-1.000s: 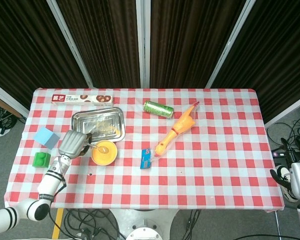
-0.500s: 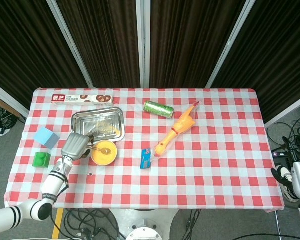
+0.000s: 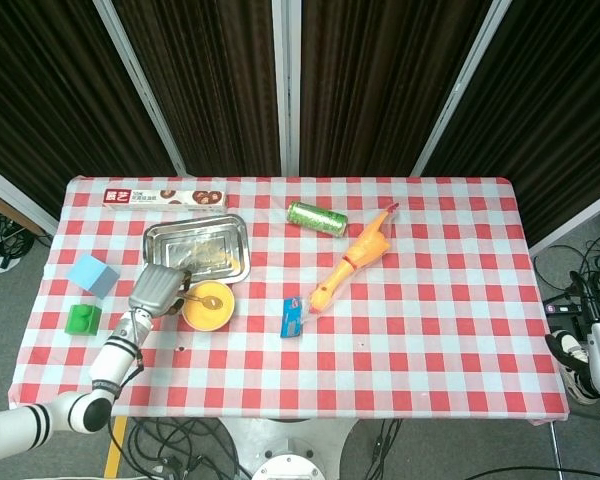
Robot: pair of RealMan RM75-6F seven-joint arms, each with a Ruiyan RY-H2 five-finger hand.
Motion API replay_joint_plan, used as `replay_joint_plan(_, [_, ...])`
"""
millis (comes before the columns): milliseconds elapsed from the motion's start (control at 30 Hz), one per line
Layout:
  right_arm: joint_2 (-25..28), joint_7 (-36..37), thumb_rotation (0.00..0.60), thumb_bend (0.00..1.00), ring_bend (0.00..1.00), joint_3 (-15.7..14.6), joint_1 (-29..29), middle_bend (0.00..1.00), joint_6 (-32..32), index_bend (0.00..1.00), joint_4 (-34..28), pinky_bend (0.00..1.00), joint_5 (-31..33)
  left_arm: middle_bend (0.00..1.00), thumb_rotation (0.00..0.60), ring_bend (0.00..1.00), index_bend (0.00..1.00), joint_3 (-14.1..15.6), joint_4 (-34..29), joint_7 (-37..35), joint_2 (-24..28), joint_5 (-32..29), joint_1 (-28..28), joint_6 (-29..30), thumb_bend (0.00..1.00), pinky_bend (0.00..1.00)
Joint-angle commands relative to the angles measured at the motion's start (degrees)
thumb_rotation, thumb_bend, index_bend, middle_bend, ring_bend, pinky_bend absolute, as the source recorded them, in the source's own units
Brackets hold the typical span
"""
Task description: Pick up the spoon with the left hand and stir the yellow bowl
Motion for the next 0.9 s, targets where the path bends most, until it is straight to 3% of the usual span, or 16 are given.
replay_joint_plan(33, [-0.08, 0.26, 0.6, 0.15, 0.04, -0.02, -0.07, 0.27, -0.05, 0.07, 0.24, 0.16, 0.16, 0.9, 0.6, 0.87, 0.56, 0.04, 0.03, 1.11, -0.24, -1.61, -0.73, -0.42, 0.34, 0.95])
replay_joint_plan(900, [-0.9, 2.72, 0.6, 0.15, 0.04, 0.02, -0.22, 0.27, -0.63, 0.07, 2.65, 0.15, 0.96, 0.9, 0.6, 0.88, 0.57, 1.77, -0.83, 2.97, -0.55, -6.39, -3.75, -0.53, 0.35, 0.95])
